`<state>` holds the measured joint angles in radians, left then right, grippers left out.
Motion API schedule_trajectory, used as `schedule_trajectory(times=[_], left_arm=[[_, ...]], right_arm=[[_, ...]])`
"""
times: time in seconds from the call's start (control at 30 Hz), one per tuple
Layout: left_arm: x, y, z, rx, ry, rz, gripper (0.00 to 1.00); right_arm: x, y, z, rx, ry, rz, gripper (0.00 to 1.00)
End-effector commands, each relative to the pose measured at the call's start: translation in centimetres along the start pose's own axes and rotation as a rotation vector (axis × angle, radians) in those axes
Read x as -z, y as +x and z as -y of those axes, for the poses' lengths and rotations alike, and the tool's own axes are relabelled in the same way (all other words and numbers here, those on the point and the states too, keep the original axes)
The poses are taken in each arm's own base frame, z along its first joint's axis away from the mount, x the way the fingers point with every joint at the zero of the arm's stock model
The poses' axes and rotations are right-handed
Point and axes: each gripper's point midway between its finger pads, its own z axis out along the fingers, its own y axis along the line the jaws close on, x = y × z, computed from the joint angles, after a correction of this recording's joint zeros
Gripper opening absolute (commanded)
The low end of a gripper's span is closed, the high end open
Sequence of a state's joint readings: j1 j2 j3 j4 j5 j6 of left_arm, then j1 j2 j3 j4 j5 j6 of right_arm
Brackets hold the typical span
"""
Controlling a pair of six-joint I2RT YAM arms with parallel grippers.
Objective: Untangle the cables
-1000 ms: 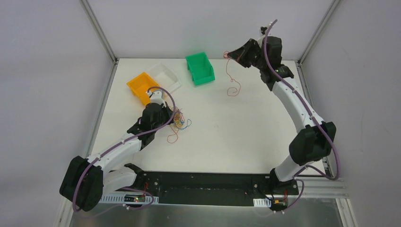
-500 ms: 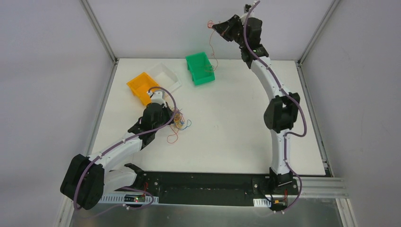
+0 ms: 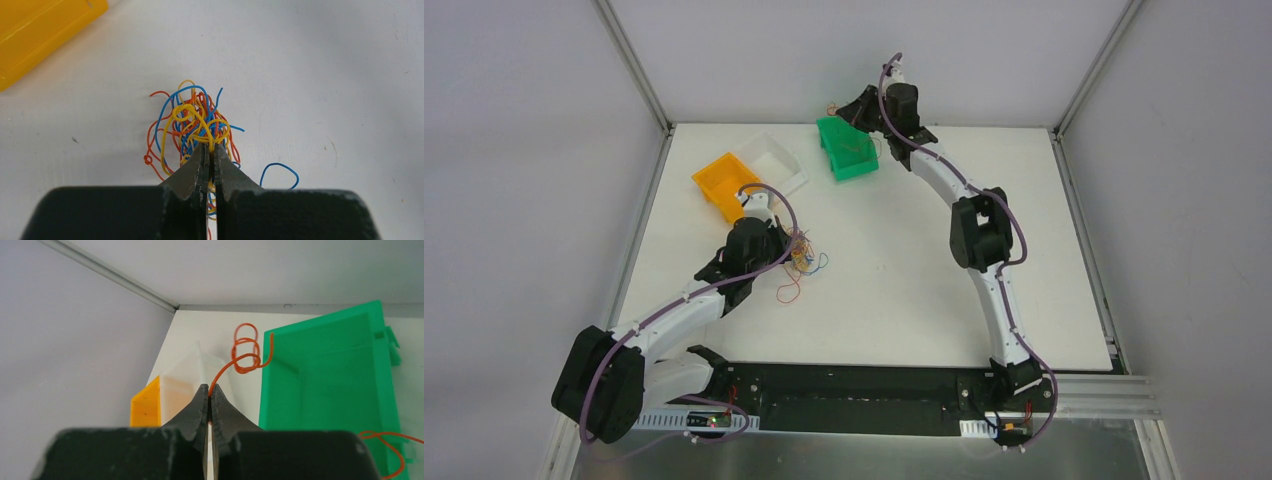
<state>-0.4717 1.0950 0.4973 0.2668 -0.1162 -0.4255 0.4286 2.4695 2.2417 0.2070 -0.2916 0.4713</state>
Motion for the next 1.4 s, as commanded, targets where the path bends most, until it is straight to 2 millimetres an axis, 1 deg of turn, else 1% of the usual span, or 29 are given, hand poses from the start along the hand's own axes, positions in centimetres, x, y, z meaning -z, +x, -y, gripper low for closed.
schedule_trajectory(times=[0.0,0.03,0.13,0.23,0.33,0.37,0.4,0.47,0.5,0.6,0.7,0.77,0.9,1.07,1.17,1.23,1.27,1.37], left_arm=[[-0.1,-1.7,0.8,0.002,0.02,0.057,0.0],[-0.1,-1.7,0.8,0.003,0.022,0.057,0.0],[-0.1,-1.8,0.8,0.004,0.022,0.058,0.0],[-0.1,-1.8,0.8,0.003,0.021,0.057,0.0],[-0.1,-1.7,0.8,0.003,0.02,0.055,0.0],[-0.2,-1.7,0.7,0.003,0.015,0.055,0.0],[-0.2,-1.6,0.6,0.003,0.013,0.054,0.0],[-0.4,-1.5,0.6,0.0,0.01,0.049,0.0],[-0.5,-1.4,0.6,0.001,0.01,0.045,0.0],[-0.7,-1.3,0.8,-0.002,0.017,0.036,0.0],[-0.6,-1.3,0.8,-0.004,0.016,0.039,0.0],[-0.5,-1.4,0.7,-0.005,0.014,0.042,0.0],[-0.5,-1.5,0.6,-0.007,0.009,0.048,0.0],[-0.6,-1.4,0.5,-0.01,0.006,0.045,0.0],[-0.6,-1.4,0.5,-0.01,0.006,0.044,0.0],[-0.6,-1.3,0.5,-0.011,0.004,0.042,0.0],[-0.7,-1.3,0.5,-0.011,0.004,0.041,0.0],[-0.7,-1.3,0.6,-0.01,0.007,0.039,0.0]], right_arm=[[0.1,-2.4,-2.2,0.092,-0.045,0.089,0.0],[0.0,-2.0,-2.0,0.105,-0.036,0.079,0.0],[-0.2,-1.9,-2.5,0.152,-0.016,0.077,0.0],[-0.3,-2.8,-3.0,0.176,0.0,0.102,0.0],[-0.4,-4.0,-2.8,0.186,0.049,0.154,0.0],[-0.5,-4.4,-3.1,0.194,0.044,0.166,0.0],[-0.6,-4.7,-3.6,0.205,0.036,0.17,0.0],[-0.5,-5.4,-5.4,0.248,0.015,0.183,0.0],[-0.3,-5.5,-6.5,0.272,0.0,0.193,0.0],[0.3,-5.9,-9.1,0.347,-0.018,0.23,0.0],[0.6,-5.7,-10.2,0.376,-0.033,0.229,0.0],[0.5,-5.4,-10.0,0.369,-0.032,0.221,0.0],[0.0,-4.1,-9.0,0.354,-0.018,0.186,0.0],[-0.1,-3.7,-8.7,0.343,-0.02,0.174,0.0],[0.1,-3.4,-9.8,0.406,-0.021,0.166,0.0],[0.4,-3.3,-10.9,0.453,-0.015,0.177,0.0],[0.5,-3.3,-11.4,0.463,-0.018,0.181,0.0],[0.9,-3.5,-12.1,0.459,-0.027,0.185,0.0]])
